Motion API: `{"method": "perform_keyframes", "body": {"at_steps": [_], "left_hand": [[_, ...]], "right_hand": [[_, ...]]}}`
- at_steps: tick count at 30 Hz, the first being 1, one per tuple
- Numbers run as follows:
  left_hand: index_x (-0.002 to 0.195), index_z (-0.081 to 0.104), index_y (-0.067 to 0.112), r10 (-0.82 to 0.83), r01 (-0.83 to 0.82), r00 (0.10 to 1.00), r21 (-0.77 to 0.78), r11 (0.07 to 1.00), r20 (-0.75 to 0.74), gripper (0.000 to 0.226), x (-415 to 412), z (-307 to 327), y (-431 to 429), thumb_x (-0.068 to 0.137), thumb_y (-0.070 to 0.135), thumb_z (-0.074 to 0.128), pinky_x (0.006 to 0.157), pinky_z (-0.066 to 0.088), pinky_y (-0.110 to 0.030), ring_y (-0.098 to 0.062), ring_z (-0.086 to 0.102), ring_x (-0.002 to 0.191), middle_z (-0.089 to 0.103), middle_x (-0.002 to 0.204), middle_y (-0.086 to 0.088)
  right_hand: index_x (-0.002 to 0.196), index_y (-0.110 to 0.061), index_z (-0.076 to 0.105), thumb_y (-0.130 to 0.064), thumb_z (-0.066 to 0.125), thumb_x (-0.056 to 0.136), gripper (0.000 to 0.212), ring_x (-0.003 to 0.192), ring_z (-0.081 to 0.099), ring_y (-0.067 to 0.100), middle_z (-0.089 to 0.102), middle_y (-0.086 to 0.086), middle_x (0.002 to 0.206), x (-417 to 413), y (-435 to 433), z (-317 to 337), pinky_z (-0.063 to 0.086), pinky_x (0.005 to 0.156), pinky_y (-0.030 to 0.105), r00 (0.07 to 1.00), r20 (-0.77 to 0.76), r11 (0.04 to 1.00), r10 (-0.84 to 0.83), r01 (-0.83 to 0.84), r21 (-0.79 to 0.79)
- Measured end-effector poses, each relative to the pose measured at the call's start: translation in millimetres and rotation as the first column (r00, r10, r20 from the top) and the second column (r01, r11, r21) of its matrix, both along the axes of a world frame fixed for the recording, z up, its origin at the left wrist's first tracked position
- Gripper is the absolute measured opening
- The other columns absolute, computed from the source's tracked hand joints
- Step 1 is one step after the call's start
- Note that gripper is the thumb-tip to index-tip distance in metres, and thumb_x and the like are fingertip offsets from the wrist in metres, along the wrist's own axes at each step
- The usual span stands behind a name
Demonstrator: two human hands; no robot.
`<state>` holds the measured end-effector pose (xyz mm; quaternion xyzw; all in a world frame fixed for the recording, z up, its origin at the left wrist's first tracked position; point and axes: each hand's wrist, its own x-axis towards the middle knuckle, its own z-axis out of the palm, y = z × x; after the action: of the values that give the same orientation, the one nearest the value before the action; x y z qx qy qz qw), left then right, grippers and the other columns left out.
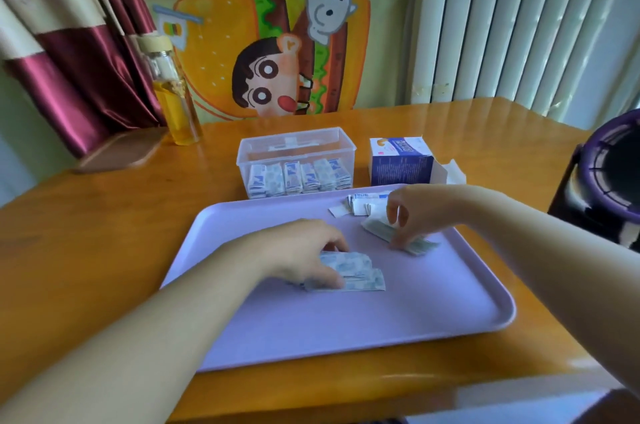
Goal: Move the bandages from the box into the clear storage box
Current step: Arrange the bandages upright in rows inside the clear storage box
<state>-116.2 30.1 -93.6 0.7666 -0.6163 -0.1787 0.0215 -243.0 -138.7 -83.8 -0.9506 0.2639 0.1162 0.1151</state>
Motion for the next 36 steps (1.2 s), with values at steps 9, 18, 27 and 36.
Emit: {"method": "perform_keyframes", "body": {"at_steps": [9,18,27,36], "left_hand": [[0.094,0.051,0.023,-0.043,0.007,0.991,0.278,0.961,0.125,0.023,-15,15,-17,0.085,0.038,0.066,0.071,0.043,-0.027,-0.020,0.053,0.084,0.057,0.088,0.003],[0.102,0.058,0.005,0.308,-0.491,0.323,0.119,0.863,-0.895,0.011,25,-1,34,0.093,0.008,0.053,0.059,0.056,-0.024,-0.015,0.071,0.072,0.074,0.084,-0.007],[0.119,0.058,0.010,0.095,-0.613,-0.235,0.224,0.757,-0.967,0.027,33,-15,55,0.096,0.012,0.043,0.075,0.058,-0.036,-0.025,0.070,0.092,0.068,0.113,-0.015],[0.116,0.060,0.010,0.117,-0.613,-0.069,0.134,0.778,-0.991,0.025,33,-18,54,0.095,0.013,0.046,0.081,0.055,-0.039,-0.025,0.069,0.092,0.070,0.109,-0.014]], "right_hand": [[0.095,-0.028,0.053,-0.047,0.072,0.076,0.033,0.080,0.053,0.010,0.055,-0.013,0.087,9,20,-6,0.036,0.059,0.016,0.980,0.143,0.990,0.136,-0.138,0.002],[0.093,-0.025,0.062,-0.039,0.068,0.081,0.020,0.072,0.053,0.009,0.060,-0.010,0.087,28,34,-18,0.039,0.057,0.016,0.924,0.371,0.990,0.086,-0.121,0.070],[0.090,-0.014,0.069,-0.038,0.049,0.095,0.032,0.066,0.055,0.011,0.062,-0.009,0.075,55,68,-4,0.043,0.057,0.020,0.757,0.639,0.905,-0.138,-0.166,0.391],[0.090,-0.001,0.070,-0.028,0.072,0.081,0.029,0.065,0.051,0.010,0.062,0.001,0.073,60,77,-11,0.041,0.059,0.022,0.769,0.493,0.724,-0.407,-0.057,0.687]]}}
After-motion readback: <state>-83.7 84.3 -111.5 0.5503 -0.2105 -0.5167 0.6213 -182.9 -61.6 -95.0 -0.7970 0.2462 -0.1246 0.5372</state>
